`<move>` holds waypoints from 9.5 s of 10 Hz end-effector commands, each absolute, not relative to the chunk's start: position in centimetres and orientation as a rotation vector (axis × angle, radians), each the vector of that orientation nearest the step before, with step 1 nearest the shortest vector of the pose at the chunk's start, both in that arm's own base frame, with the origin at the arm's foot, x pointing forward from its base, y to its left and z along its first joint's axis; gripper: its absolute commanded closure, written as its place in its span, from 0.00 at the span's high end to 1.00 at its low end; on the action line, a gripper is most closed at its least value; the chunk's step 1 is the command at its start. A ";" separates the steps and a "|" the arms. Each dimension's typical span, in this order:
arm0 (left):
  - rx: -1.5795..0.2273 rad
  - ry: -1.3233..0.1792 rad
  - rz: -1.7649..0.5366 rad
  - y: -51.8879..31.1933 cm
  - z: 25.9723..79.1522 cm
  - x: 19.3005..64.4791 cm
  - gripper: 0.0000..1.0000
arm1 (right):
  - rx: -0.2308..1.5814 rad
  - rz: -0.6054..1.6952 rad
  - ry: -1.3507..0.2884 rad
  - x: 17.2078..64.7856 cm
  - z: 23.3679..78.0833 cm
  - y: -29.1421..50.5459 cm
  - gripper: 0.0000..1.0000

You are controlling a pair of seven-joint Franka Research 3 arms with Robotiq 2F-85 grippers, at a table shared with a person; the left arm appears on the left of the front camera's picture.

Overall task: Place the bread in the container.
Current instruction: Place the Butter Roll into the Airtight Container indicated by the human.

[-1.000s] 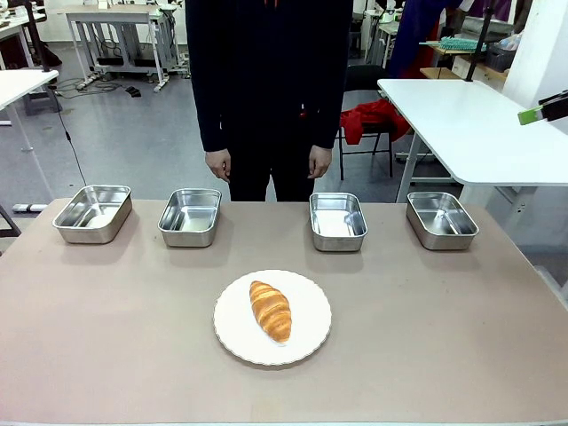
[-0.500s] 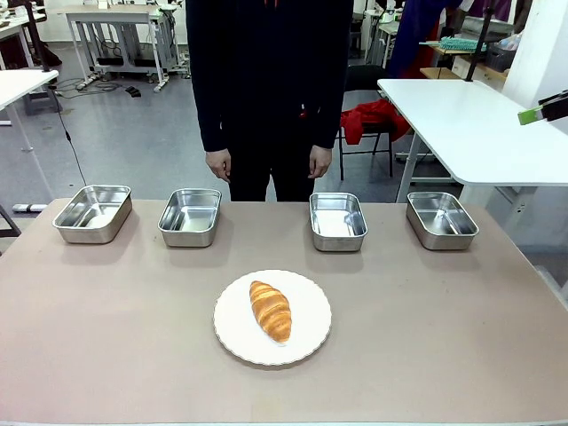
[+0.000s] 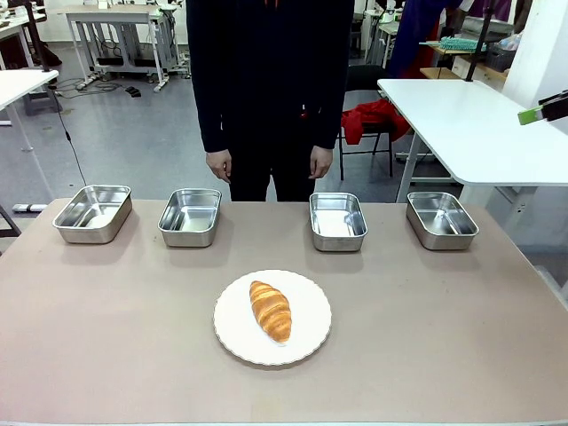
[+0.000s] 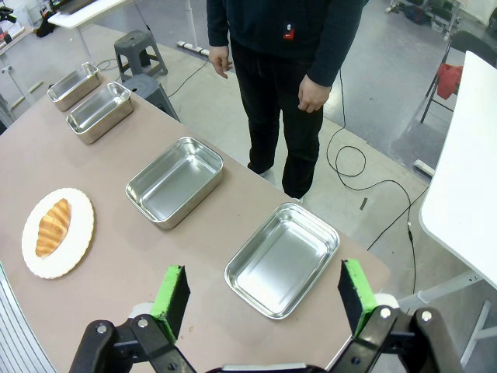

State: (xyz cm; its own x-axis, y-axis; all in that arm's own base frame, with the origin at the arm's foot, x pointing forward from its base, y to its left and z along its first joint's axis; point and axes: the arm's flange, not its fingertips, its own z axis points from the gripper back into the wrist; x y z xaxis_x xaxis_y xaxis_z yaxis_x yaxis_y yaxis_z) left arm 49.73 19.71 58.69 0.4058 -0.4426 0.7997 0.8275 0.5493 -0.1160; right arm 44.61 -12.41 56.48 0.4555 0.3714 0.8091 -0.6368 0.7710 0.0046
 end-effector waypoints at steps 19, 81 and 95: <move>-0.555 -0.806 -0.856 19.6 58.9 49.6 1.00 | 0.336 0.636 -0.919 44.6 56.7 -12.3 1.00; -0.180 -0.133 0.169 -37.6 40.0 34.2 1.00 | 0.336 0.636 -0.919 44.6 56.7 -12.3 1.00; -0.102 -0.108 0.342 -39.6 33.0 36.3 1.00 | 0.336 0.636 -0.919 44.6 56.7 -12.3 1.00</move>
